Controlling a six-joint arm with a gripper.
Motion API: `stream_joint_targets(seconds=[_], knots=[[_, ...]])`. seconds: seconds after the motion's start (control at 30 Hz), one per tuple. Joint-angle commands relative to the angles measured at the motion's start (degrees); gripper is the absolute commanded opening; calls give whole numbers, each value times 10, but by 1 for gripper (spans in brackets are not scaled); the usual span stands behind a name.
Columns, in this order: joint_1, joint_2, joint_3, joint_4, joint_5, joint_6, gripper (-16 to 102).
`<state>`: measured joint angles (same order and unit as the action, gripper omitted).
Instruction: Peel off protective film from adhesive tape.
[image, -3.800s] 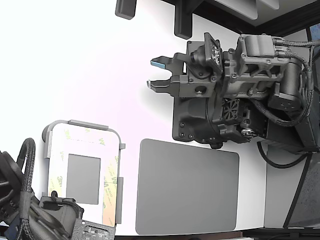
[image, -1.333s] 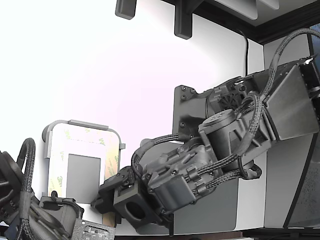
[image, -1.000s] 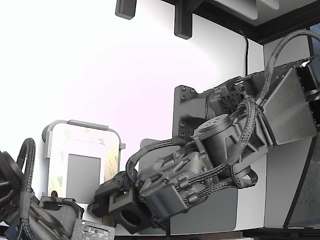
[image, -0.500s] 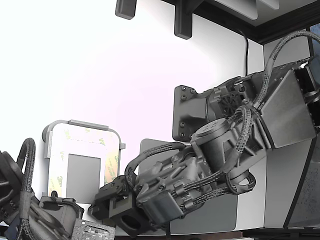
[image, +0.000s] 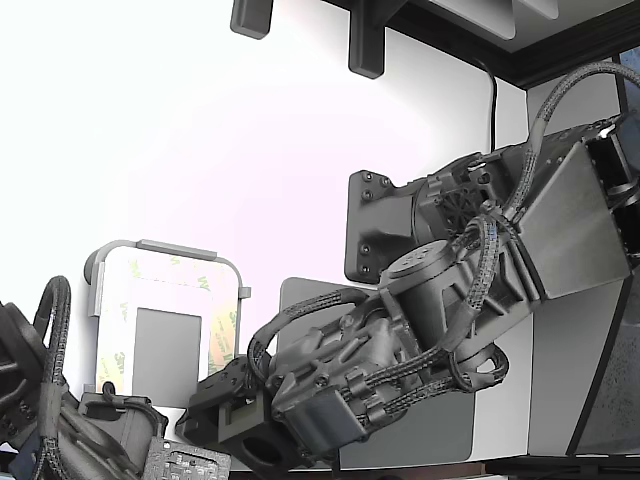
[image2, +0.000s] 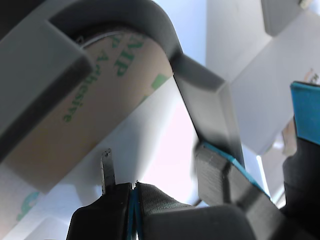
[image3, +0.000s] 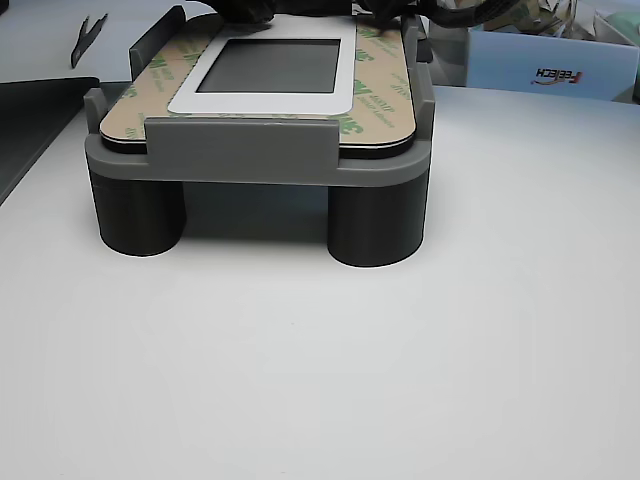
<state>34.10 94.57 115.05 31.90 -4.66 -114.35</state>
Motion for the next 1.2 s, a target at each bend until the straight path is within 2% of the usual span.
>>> stream_joint_targets(seconds=[0.0,0.63,1.17], knots=[[-4,10,-16,-4,2,2,-11],[-2,6,-12,-10,1,16,-11],[-2,1,-25,20,5,34,-11]])
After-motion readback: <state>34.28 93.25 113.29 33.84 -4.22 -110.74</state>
